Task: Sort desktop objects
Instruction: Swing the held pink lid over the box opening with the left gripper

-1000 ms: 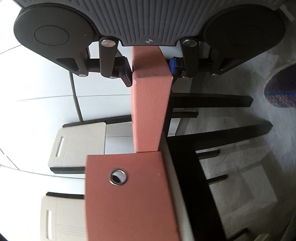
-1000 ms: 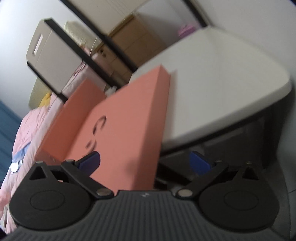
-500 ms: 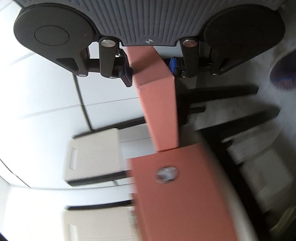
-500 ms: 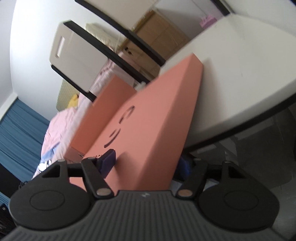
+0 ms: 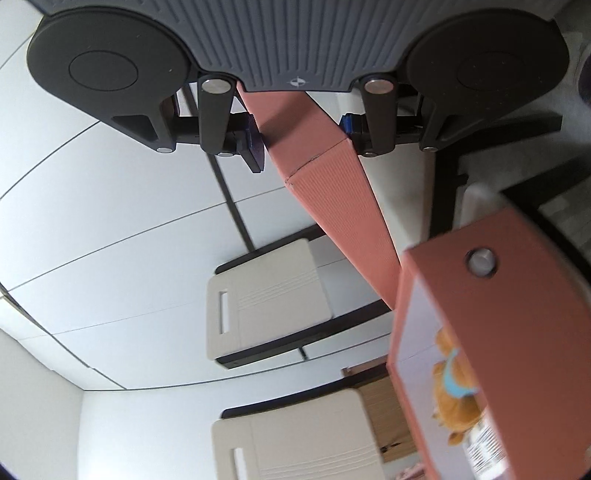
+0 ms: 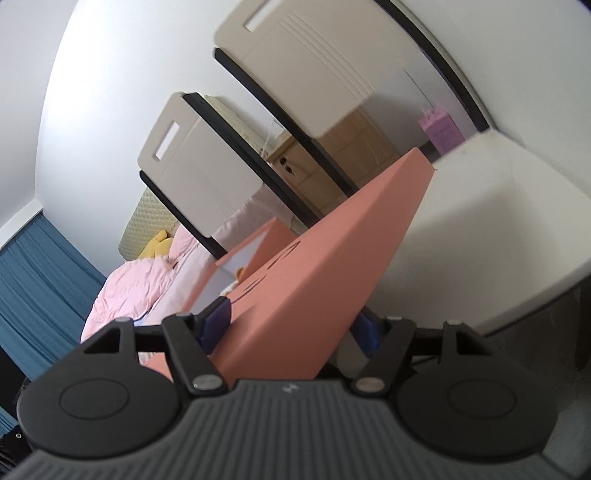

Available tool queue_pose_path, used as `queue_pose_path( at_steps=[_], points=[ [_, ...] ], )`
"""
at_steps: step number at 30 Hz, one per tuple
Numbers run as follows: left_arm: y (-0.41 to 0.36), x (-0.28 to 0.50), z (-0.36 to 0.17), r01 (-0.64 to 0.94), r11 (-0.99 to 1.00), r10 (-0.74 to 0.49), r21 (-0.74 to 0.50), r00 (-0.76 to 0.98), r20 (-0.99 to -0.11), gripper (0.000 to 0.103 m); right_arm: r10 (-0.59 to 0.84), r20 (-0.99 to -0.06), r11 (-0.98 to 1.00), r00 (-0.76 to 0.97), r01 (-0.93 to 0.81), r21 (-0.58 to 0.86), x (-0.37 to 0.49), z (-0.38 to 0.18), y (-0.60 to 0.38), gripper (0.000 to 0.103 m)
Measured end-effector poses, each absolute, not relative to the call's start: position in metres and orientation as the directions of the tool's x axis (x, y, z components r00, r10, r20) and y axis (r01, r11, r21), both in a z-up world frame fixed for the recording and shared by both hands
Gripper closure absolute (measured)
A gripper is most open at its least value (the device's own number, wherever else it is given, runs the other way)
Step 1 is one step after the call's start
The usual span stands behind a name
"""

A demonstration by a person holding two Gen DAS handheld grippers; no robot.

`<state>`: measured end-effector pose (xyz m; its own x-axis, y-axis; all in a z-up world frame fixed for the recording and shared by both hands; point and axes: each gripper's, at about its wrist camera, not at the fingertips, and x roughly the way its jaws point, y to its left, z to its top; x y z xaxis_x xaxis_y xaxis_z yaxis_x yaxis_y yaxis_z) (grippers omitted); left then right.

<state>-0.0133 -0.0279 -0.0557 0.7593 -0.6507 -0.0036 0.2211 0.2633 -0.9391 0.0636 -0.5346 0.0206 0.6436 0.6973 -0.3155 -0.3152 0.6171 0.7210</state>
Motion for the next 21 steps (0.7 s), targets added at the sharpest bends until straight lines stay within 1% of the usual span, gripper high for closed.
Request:
queue_pose_path(
  at_steps=[2, 7, 11, 15, 18, 21],
  points=[
    [-0.023, -0.007, -0.045, 0.252, 0.275, -0.648, -0.928, 0.761, 0.015, 0.058, 0.695, -0.303, 0.619, 0.652, -0.328, 0.714, 0.067, 0.035, -0.528, 0.033],
    [0.004, 0.015, -0.016, 0.289, 0.323, -0.638, -0.901, 0.77, 0.018, 0.056, 0.691, -0.272, 0.626, 0.67, -0.367, 0.688, 0.088, 0.065, -0.503, 0.033],
    [0.039, 0.023, 0.003, 0.288, 0.355, -0.587, -0.89, 0.809, 0.028, 0.056, 0.71, -0.248, 0.609, 0.66, -0.397, 0.687, 0.12, 0.079, -0.466, 0.033],
    [0.079, 0.035, 0.025, 0.288, 0.429, -0.52, -0.856, 0.854, 0.027, 0.055, 0.752, -0.207, 0.559, 0.626, -0.439, 0.703, 0.158, 0.079, -0.419, 0.033],
    [0.102, 0.039, 0.032, 0.26, 0.486, -0.453, -0.834, 0.891, 0.014, 0.056, 0.785, -0.172, 0.507, 0.595, -0.458, 0.73, 0.189, 0.067, -0.384, 0.033],
    [0.122, 0.041, 0.036, 0.216, 0.538, -0.377, -0.815, 0.926, -0.004, 0.056, 0.817, -0.161, 0.461, 0.554, -0.457, 0.761, 0.218, 0.05, -0.35, 0.033]
  ],
)
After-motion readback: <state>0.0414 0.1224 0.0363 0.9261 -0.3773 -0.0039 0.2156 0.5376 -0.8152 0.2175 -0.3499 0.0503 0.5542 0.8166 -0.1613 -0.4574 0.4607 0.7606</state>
